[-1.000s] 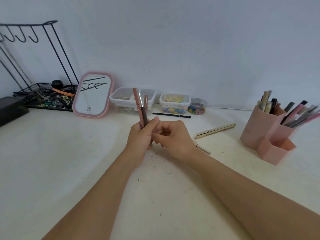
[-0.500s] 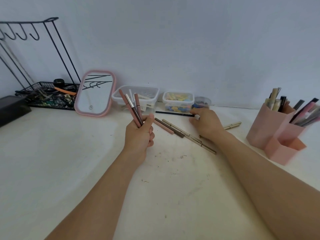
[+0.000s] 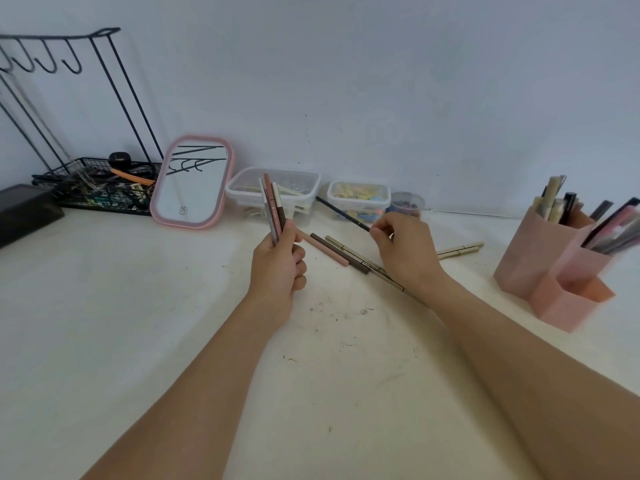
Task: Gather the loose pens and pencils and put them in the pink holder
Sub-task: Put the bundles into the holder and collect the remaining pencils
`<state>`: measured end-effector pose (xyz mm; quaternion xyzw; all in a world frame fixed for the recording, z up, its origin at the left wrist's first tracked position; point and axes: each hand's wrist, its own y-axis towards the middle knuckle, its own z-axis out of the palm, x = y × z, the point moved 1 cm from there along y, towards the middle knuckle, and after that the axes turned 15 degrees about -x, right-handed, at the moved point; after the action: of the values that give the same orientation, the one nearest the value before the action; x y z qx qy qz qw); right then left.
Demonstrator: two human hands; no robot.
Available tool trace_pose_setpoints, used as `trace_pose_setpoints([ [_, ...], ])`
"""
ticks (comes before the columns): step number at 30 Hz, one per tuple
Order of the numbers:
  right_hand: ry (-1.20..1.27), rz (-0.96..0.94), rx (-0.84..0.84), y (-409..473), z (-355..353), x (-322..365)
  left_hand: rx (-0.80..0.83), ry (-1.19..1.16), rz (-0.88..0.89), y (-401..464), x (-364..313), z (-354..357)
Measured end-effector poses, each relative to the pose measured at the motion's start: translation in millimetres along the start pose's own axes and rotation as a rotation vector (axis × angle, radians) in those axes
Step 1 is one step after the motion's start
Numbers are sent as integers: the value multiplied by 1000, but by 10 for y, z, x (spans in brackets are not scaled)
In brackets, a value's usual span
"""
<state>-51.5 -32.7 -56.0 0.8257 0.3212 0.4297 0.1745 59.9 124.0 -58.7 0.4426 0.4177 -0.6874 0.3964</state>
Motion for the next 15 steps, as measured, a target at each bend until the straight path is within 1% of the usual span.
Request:
trace_pose_setpoints([
  [3,2,76,-15,-123,-33,78,-5,16,23,3,8,5],
  [5,71,209,-67,-178,-102,124,-2,22,28,7,8,6],
  [7,237,378,-113,-277,-140,200,4,34,32,15,12,6],
  [8,331,450,-108,-358,-123,251,13,33,34,18,16,6],
  [10,497,559,-34,-555,-42,379,40,19,40,8,16,4],
  [12,594,574,50,-714,35,494,66,0,43,-11,6,4],
  [15,640,441,125,-805,72,605,91,13,70,-37,6,7],
])
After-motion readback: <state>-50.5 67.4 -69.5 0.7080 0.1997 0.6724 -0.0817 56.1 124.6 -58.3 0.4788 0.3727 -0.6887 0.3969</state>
